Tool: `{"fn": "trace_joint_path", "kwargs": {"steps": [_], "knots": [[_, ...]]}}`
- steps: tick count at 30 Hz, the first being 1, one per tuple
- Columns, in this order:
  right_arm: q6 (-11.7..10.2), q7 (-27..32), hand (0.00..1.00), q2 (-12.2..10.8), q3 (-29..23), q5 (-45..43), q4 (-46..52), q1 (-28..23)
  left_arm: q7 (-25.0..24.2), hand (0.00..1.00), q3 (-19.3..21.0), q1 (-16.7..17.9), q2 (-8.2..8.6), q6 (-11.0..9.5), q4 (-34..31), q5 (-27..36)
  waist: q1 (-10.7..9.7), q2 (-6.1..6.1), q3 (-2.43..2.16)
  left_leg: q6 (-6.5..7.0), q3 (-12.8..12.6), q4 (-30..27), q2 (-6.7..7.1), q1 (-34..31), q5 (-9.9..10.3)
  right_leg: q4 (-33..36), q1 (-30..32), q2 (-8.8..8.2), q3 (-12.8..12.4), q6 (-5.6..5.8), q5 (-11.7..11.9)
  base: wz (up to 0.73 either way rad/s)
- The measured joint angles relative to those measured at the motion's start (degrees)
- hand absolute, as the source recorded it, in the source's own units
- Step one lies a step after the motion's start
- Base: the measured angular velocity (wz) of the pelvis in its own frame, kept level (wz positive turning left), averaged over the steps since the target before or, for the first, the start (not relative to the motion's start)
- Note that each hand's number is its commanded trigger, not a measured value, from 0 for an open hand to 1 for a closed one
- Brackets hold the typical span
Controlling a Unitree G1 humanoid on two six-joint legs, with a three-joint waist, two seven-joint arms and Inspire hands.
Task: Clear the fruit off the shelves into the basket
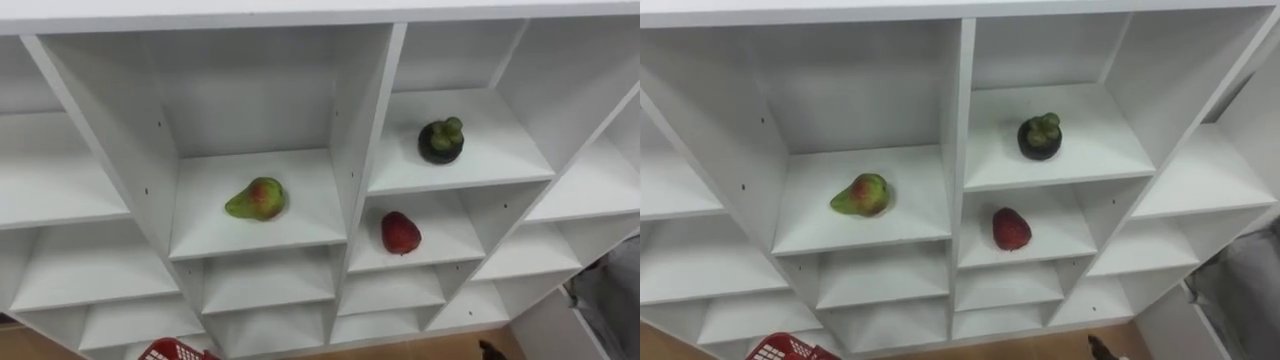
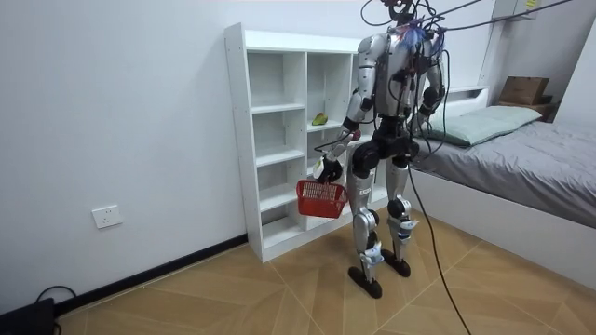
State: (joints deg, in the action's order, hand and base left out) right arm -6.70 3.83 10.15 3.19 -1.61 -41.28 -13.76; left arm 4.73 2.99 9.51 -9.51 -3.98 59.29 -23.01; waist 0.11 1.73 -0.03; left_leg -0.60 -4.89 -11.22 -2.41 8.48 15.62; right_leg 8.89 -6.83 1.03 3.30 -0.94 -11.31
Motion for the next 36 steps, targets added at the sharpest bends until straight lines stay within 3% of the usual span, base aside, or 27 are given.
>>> {"fn": "trace_joint_path", "kwargs": {"steps": [6,10,15,22,26,33,36], "knots": [[-2.12,4.19,0.00,-1.46,0.06,-3.62,12.42,-3.31,0.88,1.00,-1.79,1.08,0.02,-1.37,-2.16,3.34,0.02,-0.29,-0.03,0.00,-0.49,0.00,-0.05,-0.29,0.00,0.86,0.88,0.01,-0.46,0.03,0.02,-0.03],[-2.10,5.89,0.00,-1.40,0.07,-6.26,24.07,-7.51,0.77,1.00,-1.82,2.31,0.04,-1.45,-4.60,3.31,0.00,-0.84,-0.26,0.09,-1.23,0.00,-0.11,-0.89,-0.05,1.01,2.02,0.14,-1.51,0.07,0.29,-0.14],[-3.74,7.94,0.00,-1.50,0.08,-6.97,32.98,-10.47,0.76,1.00,-2.08,2.68,0.08,-1.73,-4.58,4.19,-1.39,-1.26,-0.21,0.20,-2.02,0.10,-0.14,-0.70,-0.14,1.27,2.21,0.20,-2.14,0.12,0.42,-0.08],[-4.87,11.85,0.00,-1.19,0.01,-9.14,40.05,-8.54,0.71,1.00,-3.33,3.21,0.08,-2.78,-4.24,6.69,-1.24,-1.74,-0.21,0.43,-4.61,0.50,-0.21,-0.79,-0.41,2.02,3.95,0.54,-4.82,0.41,1.21,-0.19],[-5.30,12.68,0.00,-1.17,0.17,-12.75,44.19,-8.19,0.76,1.00,-4.40,3.62,0.03,-2.77,-4.25,6.62,-1.30,-1.91,-0.17,0.46,-5.13,0.88,-0.26,-0.95,-0.42,1.86,4.12,0.66,-5.13,0.45,1.50,-0.08],[-7.06,16.21,0.00,0.70,4.08,-15.74,49.13,-6.12,-0.36,1.00,-9.15,3.41,-0.11,-3.17,-4.19,7.87,-0.87,-2.78,-0.57,0.48,-5.87,0.87,-0.46,-1.86,-0.47,2.67,5.67,0.96,-5.70,0.31,1.79,-0.08],[-7.15,17.61,0.00,1.10,4.38,-17.24,49.19,-4.26,-1.15,1.00,-9.10,3.15,-0.49,-3.53,-4.00,7.87,-0.67,-2.99,-0.42,0.50,-5.89,0.86,-0.47,-1.84,-0.50,2.67,5.79,0.95,-5.66,0.31,1.79,-0.02]]}}
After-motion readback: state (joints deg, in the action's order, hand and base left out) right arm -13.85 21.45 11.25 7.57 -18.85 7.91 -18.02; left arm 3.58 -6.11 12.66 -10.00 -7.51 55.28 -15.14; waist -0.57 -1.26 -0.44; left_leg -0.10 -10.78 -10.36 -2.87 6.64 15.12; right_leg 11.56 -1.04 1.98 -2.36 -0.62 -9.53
